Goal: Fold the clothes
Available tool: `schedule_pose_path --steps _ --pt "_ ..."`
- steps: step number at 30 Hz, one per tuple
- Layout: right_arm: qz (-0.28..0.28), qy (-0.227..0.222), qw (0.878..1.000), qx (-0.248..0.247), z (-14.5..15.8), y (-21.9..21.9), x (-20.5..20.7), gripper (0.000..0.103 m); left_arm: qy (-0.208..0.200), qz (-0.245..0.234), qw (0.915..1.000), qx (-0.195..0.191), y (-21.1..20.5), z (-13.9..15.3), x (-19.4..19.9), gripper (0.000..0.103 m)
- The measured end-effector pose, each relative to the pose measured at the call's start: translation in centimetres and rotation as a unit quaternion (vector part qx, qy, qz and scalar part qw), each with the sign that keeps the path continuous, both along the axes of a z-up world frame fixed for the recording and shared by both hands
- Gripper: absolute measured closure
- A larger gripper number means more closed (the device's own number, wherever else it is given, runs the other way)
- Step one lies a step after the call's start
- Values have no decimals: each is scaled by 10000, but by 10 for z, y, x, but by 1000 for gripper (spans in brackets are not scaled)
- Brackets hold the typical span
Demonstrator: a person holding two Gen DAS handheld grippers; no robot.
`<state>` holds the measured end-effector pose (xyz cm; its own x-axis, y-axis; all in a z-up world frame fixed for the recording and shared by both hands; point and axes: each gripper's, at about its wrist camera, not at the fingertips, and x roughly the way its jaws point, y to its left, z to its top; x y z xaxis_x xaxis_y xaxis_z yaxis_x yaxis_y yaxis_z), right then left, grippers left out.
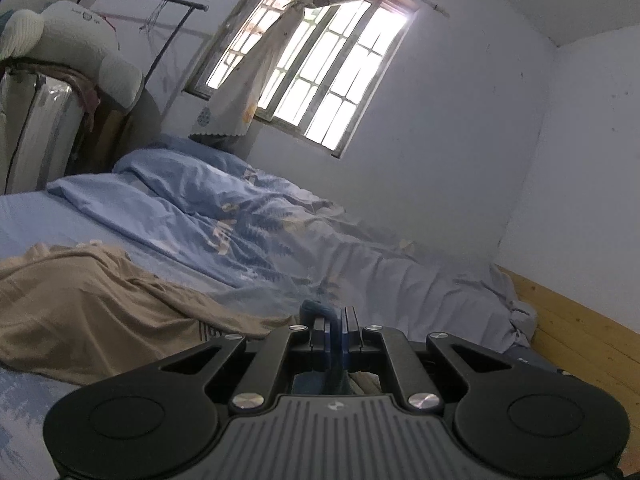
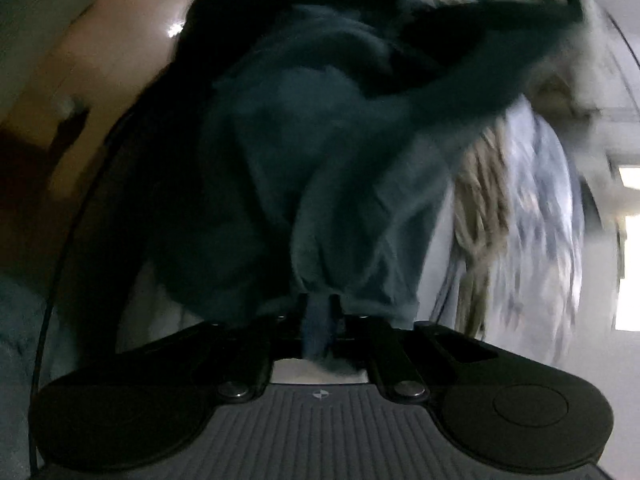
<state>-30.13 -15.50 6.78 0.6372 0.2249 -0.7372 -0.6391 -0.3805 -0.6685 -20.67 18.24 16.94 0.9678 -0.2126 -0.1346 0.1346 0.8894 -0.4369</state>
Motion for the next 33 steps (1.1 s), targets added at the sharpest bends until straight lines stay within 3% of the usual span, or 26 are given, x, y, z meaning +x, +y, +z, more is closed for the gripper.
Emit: schedule_pose_path --steps 2,9,13,18,21,23,28,30,33 --pt "367 -44 9988 -324 -5 3 -2 65 10 -22 10000 -78 2 -4 0 101" --pt "930 131 9869 -1314 -30 12 2 66 58 -137 9994 -307 4 -17 2 101" --pt "852 144 9844 -1531 -37 13 12 66 39 -164 9991 -394 7 -22 3 101" --pt "732 245 9850 -1540 -43 15 17 75 74 -125 9989 -435 12 -25 2 101" --pt "645 161 9856 -1554 -47 17 21 92 76 -80 9992 -391 16 -24 0 101" --pt "452 193 9894 -1363 -42 19 25 94 91 -33 9993 -367 19 -22 -1 101" --pt "-566 426 9975 38 4 21 33 101 67 111 9996 -266 27 -8 -8 101" --pt "-942 381 9920 745 29 20 32 101 -9 179 9996 -232 31 4 -12 101" --pt "-1412 209 9733 1798 72 16 30 101 -150 299 9993 -183 36 24 -19 101"
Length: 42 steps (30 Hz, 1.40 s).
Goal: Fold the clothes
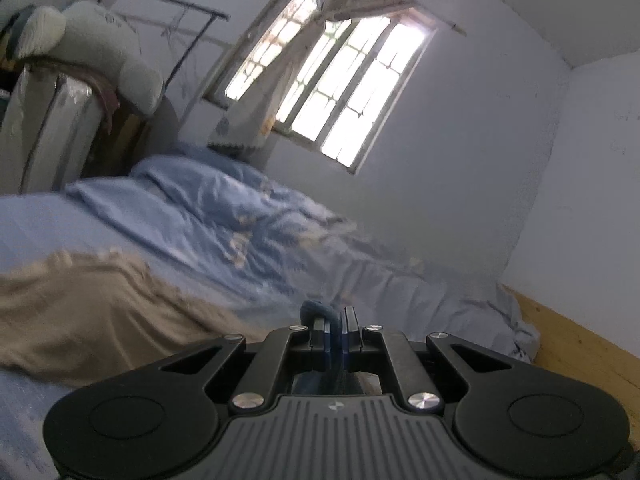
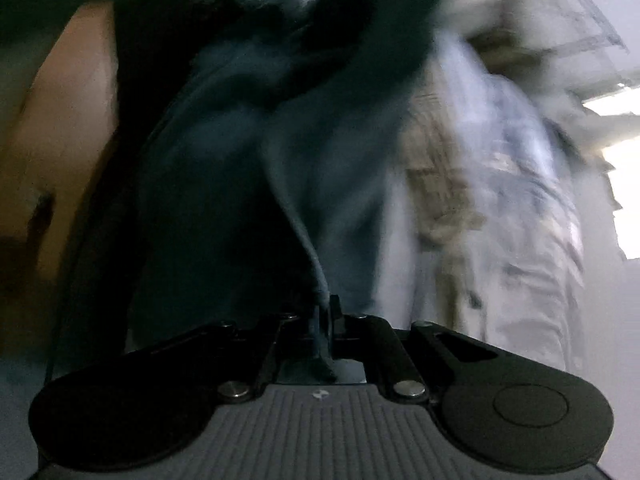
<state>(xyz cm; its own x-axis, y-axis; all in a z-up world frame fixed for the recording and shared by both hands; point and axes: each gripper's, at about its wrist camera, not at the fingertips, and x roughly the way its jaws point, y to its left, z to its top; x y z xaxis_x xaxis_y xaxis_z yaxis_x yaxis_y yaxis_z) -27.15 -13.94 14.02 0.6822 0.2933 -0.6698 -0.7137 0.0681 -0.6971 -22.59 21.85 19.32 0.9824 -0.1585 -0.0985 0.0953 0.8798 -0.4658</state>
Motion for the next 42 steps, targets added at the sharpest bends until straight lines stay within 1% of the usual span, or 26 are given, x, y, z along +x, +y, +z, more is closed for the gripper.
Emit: schedule_pose_path --steps 2,4,5,7,9,11,15,19,22,25,28,29,32,34,37,42 --pt "-315 -288 9977 525 26 -3 -4 101 -128 93 9999 3 4 16 -7 101" --pt "-617 -698 9913 934 51 -9 -9 101 -269 186 9995 46 7 35 -16 101" --pt "-751 -923 9868 1103 64 -13 -12 101 -345 230 9991 73 8 45 -21 101" --pt "-1028 -1465 9729 1466 91 -23 -20 101 -517 305 9981 133 11 67 -31 101" --pt "-1363 -1950 9526 1899 122 -33 -29 102 -730 359 9964 217 12 92 -42 101" --pt "-1580 -2355 9329 2218 149 -41 -39 103 -956 401 9942 298 12 118 -52 101" --pt "-1836 -3275 8893 2611 207 -48 -64 103 -1494 399 9868 487 5 175 -75 101" --pt "-1826 -4154 8459 2803 264 -46 -98 103 -2051 365 9765 559 -6 235 -100 101" --pt "-1709 -4750 8087 3020 311 -44 -130 103 -2553 360 9648 519 -11 276 -124 101" --pt "-1610 -5291 7723 3125 353 -43 -161 103 -2959 333 9533 507 -15 313 -148 101" --pt "-1547 -5559 7475 3290 388 -45 -181 103 -3160 297 9468 525 -19 345 -165 101" --pt "-1557 -5588 7435 3327 396 -45 -184 103 -3204 280 9454 534 -21 353 -169 101" --pt "-1598 -5563 7397 3432 411 -46 -188 103 -3227 273 9438 656 -26 371 -173 101" --pt "-1658 -5444 7431 3521 414 -46 -185 103 -3174 296 9449 745 -29 378 -170 101" --pt "-1746 -5204 7515 3660 411 -46 -176 103 -3047 287 9489 768 -30 381 -159 101" --pt "-1867 -4862 7629 3831 401 -44 -157 103 -2760 233 9582 714 -22 370 -128 101"
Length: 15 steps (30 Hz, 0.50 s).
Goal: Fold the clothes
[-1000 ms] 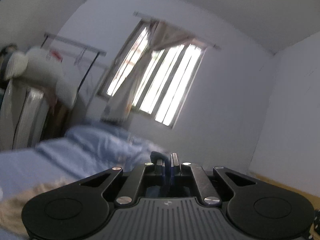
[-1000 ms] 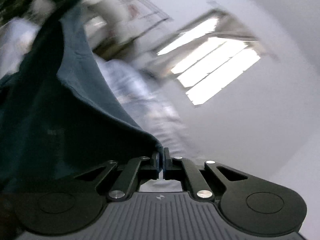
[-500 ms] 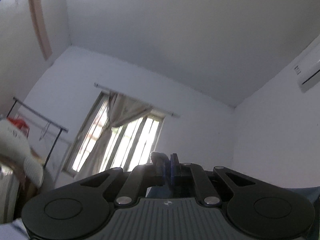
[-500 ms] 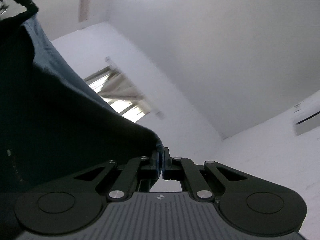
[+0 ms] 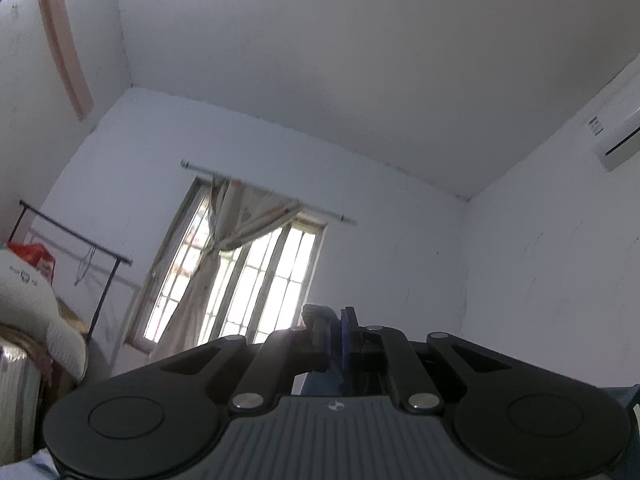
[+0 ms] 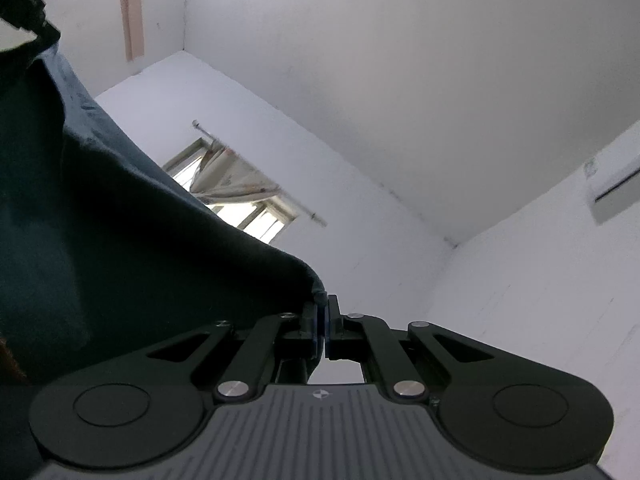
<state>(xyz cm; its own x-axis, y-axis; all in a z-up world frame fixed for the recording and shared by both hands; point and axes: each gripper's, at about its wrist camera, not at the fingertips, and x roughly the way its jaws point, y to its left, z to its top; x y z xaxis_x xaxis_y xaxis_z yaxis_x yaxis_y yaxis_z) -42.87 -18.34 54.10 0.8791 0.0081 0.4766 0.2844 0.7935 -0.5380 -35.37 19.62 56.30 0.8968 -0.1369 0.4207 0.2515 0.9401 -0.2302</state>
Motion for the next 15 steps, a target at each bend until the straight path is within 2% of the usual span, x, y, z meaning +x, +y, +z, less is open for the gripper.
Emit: schedule_pose_path --steps 9,15 --pt "37 509 9986 128 -18 9 65 103 568 49 9984 -49 20 -30 81 101" --pt "64 944 9954 155 -39 17 146 103 933 157 9954 -117 35 -59 153 101"
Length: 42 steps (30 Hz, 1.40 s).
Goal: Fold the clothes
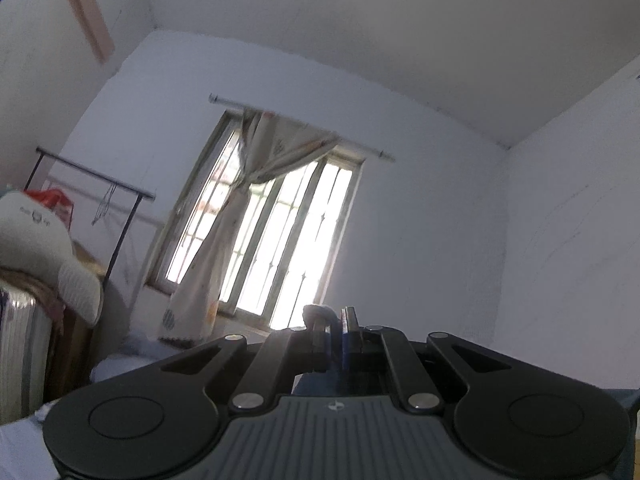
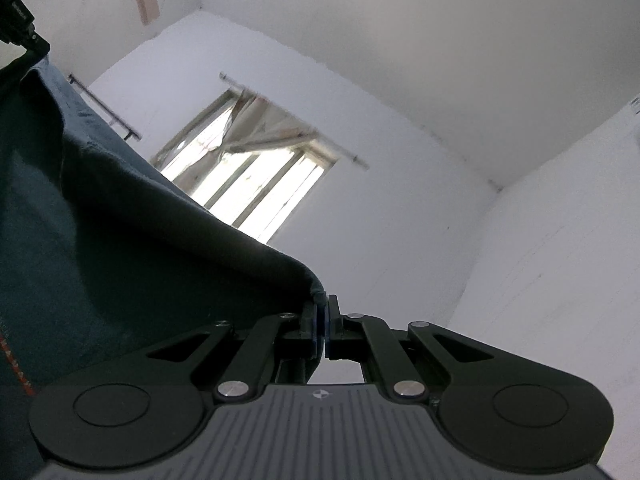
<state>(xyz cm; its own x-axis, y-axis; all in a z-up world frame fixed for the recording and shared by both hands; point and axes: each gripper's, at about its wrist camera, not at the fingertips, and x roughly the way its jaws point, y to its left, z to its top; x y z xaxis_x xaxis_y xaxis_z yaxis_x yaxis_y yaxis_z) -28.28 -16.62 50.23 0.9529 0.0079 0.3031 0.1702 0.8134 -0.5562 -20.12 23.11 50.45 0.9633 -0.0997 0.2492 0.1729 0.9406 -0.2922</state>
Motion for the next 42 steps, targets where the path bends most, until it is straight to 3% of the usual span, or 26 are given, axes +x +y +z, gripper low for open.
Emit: schedule_pose_path --steps 8,16,22,26,29,37,42 --pt "-66 681 9972 309 -38 -5 156 103 690 50 9975 151 -5 -48 143 101" --pt "-102 1447 9882 500 -114 -8 327 103 1558 182 9876 -82 6 -126 301 101" --pt "-178 1804 9815 622 -155 -3 432 103 1951 386 9800 -94 12 -173 381 101" --pt "-217 2080 9752 724 -186 -9 470 103 2089 454 9769 43 8 -202 422 101" --pt "-223 2434 9646 990 -217 -16 498 103 2380 458 9698 286 -3 -233 451 101" --pt "-286 3673 9176 1491 -321 -24 585 103 3483 482 9330 765 -21 -336 523 101" --pt "-383 4285 8884 1600 -377 -32 633 103 3864 555 9148 1041 -25 -390 560 100"
